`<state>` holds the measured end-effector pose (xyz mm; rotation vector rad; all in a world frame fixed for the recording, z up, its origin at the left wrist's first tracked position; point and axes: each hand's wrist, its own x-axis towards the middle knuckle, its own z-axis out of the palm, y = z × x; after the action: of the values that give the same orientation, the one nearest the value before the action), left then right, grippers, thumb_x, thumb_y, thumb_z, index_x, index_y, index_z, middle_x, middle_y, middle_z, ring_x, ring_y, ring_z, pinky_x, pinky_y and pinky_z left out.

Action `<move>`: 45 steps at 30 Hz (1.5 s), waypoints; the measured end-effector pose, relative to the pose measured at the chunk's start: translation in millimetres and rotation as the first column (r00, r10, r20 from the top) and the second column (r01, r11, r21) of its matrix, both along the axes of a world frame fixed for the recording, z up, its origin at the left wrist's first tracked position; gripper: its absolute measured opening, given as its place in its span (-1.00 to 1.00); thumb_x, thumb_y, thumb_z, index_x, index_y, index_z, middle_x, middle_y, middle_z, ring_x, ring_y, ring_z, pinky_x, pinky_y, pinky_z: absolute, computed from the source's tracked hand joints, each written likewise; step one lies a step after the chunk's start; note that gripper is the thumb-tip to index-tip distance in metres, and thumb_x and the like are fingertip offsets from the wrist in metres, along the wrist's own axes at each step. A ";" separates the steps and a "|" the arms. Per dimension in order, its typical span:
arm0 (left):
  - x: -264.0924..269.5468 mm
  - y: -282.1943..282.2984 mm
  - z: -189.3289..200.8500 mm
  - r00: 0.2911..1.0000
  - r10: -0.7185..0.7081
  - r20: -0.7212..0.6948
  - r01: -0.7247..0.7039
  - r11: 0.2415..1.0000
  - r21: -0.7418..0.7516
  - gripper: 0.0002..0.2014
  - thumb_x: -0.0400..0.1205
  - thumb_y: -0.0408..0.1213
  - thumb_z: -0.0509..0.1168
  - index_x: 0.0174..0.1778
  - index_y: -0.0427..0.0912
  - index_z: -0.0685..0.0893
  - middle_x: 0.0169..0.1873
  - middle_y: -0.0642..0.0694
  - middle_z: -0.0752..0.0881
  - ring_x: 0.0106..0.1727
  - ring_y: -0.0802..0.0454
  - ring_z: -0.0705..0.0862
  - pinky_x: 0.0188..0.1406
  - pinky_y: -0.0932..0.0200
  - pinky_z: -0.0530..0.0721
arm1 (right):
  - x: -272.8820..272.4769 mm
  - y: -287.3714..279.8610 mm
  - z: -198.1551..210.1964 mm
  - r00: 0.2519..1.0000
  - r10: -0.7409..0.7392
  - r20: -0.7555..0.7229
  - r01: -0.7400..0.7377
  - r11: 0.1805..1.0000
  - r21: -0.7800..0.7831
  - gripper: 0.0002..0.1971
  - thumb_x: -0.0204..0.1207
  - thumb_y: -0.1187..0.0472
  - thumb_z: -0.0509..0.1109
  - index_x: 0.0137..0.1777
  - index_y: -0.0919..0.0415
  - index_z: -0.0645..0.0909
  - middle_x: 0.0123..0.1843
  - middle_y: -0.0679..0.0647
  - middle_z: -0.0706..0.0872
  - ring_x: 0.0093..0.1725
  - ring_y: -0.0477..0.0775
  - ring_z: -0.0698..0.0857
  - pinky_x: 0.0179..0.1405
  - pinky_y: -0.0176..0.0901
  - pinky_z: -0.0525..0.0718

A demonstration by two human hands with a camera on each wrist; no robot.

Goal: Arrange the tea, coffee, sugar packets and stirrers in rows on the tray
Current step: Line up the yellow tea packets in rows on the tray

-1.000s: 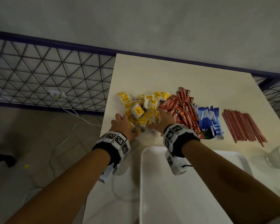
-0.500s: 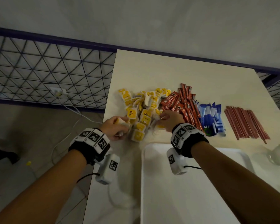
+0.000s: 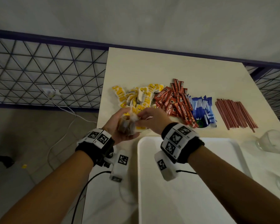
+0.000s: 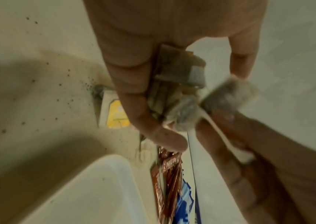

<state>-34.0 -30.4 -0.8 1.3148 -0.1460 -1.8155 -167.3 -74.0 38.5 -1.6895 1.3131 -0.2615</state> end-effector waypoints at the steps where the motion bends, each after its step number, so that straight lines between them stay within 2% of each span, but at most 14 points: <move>1: -2.8 2.0 0.7 1.000 -0.019 -0.006 0.018 1.000 -0.017 -0.63 0.54 0.07 0.27 -0.18 -0.20 0.73 -0.28 -0.18 0.76 -0.33 -0.11 0.71 -0.05 -0.05 0.66 | 3.2 3.4 0.3 1.000 0.020 -0.009 -0.020 1.000 -0.004 -0.72 0.36 0.29 0.53 0.07 0.22 0.67 -0.20 -0.02 0.58 -0.20 -0.03 0.57 -0.35 -0.45 0.52; 3: -5.0 5.6 1.4 0.999 -0.034 0.003 0.034 0.998 -0.050 -0.68 0.58 0.04 0.25 -0.17 -0.16 0.73 -0.28 -0.14 0.79 -0.35 -0.08 0.74 -0.06 -0.01 0.65 | 6.8 8.1 2.3 1.000 0.022 0.020 -0.022 0.999 0.028 -0.67 0.36 0.34 0.51 0.14 0.20 0.63 -0.16 -0.03 0.58 -0.26 -0.08 0.57 -0.53 -0.59 0.48; 6: -1.9 11.0 3.2 0.999 0.005 0.047 -0.001 0.998 -0.068 -0.83 0.64 -0.12 0.23 -0.14 -0.07 0.68 -0.31 -0.07 0.77 -0.37 0.03 0.72 -0.35 0.15 0.72 | 4.4 11.7 2.4 0.999 0.001 0.050 -0.002 1.000 0.025 -0.63 0.35 0.36 0.51 0.15 0.18 0.59 -0.05 0.07 0.63 -0.14 0.01 0.62 -0.28 -0.35 0.57; 9: 4.4 17.5 5.8 0.996 0.043 0.080 -0.037 0.996 -0.076 -0.89 0.63 -0.23 0.25 -0.16 -0.02 0.67 -0.30 -0.05 0.69 -0.34 0.02 0.64 -0.54 0.24 0.70 | -4.1 13.5 5.3 0.985 -0.078 0.157 0.059 0.991 0.122 -0.67 0.37 0.48 0.47 0.08 0.23 0.54 -0.19 0.10 0.61 -0.26 0.04 0.63 -0.29 -0.30 0.65; 12: 8.4 24.9 7.9 0.987 -0.053 0.151 0.070 0.991 -0.114 -0.86 0.63 -0.31 0.26 -0.16 -0.01 0.68 -0.39 0.05 0.76 -0.40 0.07 0.72 -0.50 0.27 0.70 | -14.5 13.0 7.8 0.970 -0.119 0.212 0.079 0.979 0.188 -0.69 0.38 0.53 0.44 0.05 0.25 0.51 -0.28 0.08 0.59 -0.33 0.00 0.61 -0.31 -0.20 0.70; 16: 4.9 33.3 9.7 0.950 -0.139 0.280 0.176 0.978 -0.111 -0.89 0.57 -0.39 0.33 -0.22 -0.11 0.69 -0.45 0.01 0.75 -0.38 0.12 0.73 -0.47 0.25 0.70 | -24.8 12.7 9.3 0.977 -0.064 0.205 0.033 0.988 0.153 -0.76 0.43 0.49 0.42 0.01 0.23 0.52 -0.32 0.04 0.62 -0.36 -0.09 0.60 -0.50 -0.39 0.61; 21: -12.3 38.5 17.0 0.930 -0.120 0.347 0.173 0.977 -0.124 -0.93 0.53 -0.35 0.39 -0.21 -0.11 0.65 -0.44 -0.04 0.68 -0.39 0.17 0.68 -0.48 0.29 0.65 | -35.4 10.6 9.1 0.983 0.061 0.172 -0.078 0.992 0.097 -0.85 0.50 0.41 0.39 -0.04 0.18 0.54 -0.29 -0.05 0.67 -0.52 -0.33 0.61 -0.54 -0.45 0.52; 25: -26.4 43.9 21.0 0.915 -0.052 0.400 0.106 0.988 -0.114 -0.92 0.50 -0.35 0.43 -0.23 -0.13 0.65 -0.51 -0.04 0.63 -0.54 0.22 0.64 -0.57 0.33 0.59 | -45.4 7.6 9.4 0.977 0.102 0.185 -0.114 0.992 0.053 -0.91 0.51 0.34 0.39 -0.03 0.24 0.57 -0.25 0.03 0.66 -0.39 -0.17 0.60 -0.54 -0.47 0.54; 28: -35.1 48.1 26.2 0.904 -0.017 0.428 0.077 0.989 -0.123 -0.91 0.49 -0.32 0.44 -0.17 -0.11 0.66 -0.51 -0.01 0.63 -0.48 0.20 0.63 -0.57 0.32 0.58 | -53.0 5.6 10.5 0.975 0.153 0.162 -0.156 0.988 0.006 -0.85 0.51 0.28 0.40 0.03 0.32 0.63 -0.27 0.01 0.64 -0.42 -0.23 0.60 -0.52 -0.49 0.56; 32: -51.0 53.5 30.9 0.881 0.033 0.473 0.032 0.991 -0.128 -0.90 0.49 -0.31 0.45 -0.22 -0.13 0.63 -0.59 0.00 0.61 -0.52 0.21 0.63 -0.60 0.34 0.56 | -62.2 5.5 12.3 0.962 0.242 0.127 -0.240 0.970 -0.033 -0.79 0.51 0.24 0.41 0.08 0.35 0.65 -0.09 0.06 0.66 -0.27 -0.10 0.56 -0.33 -0.39 0.53; 34: -58.0 58.5 29.9 0.867 0.027 0.498 0.038 0.992 -0.119 -0.90 0.49 -0.30 0.44 -0.22 -0.13 0.63 -0.55 -0.02 0.59 -0.56 0.26 0.62 -0.59 0.34 0.56 | -68.0 5.9 9.8 0.951 0.294 0.093 -0.289 0.955 -0.064 -0.78 0.52 0.24 0.40 0.09 0.36 0.64 -0.19 -0.06 0.61 -0.29 -0.19 0.51 -0.28 -0.39 0.46; 37: -65.1 69.8 26.9 0.852 0.019 0.524 0.047 0.993 -0.112 -0.96 0.53 -0.25 0.41 -0.17 -0.08 0.67 -0.37 -0.01 0.66 -0.50 0.24 0.62 -0.52 0.32 0.56 | -75.2 7.6 -0.1 0.932 0.360 0.038 -0.357 0.932 -0.069 -0.97 0.53 0.24 0.39 -0.09 0.19 0.63 -0.29 -0.16 0.52 -0.31 -0.25 0.47 -0.29 -0.43 0.41; 39: -67.7 77.0 26.5 0.854 0.054 0.517 0.004 0.994 -0.112 -0.97 0.58 -0.22 0.36 -0.17 -0.04 0.69 -0.31 0.04 0.69 -0.44 0.19 0.60 -0.49 0.31 0.54 | -78.0 8.5 -9.4 0.928 0.374 -0.003 -0.373 0.926 -0.051 -0.84 0.52 0.21 0.40 -0.25 0.01 0.52 -0.32 -0.16 0.52 -0.33 -0.24 0.46 -0.30 -0.39 0.41; 45: -66.9 87.3 28.6 0.902 0.011 0.432 0.000 1.000 -0.027 -0.75 0.68 -0.03 0.12 -0.14 -0.01 0.66 -0.32 0.03 0.64 -0.41 0.08 0.52 -0.58 0.35 0.38 | -80.4 16.1 -29.1 0.938 0.344 -0.038 -0.340 0.936 0.090 -0.78 0.53 0.22 0.39 -0.32 0.02 0.47 -0.38 -0.06 0.59 -0.39 -0.05 0.52 -0.30 -0.22 0.51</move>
<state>-100.9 56.9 27.8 1.6822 -0.4041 -1.4840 -247.7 -57.9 9.5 -1.8288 1.0284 0.0428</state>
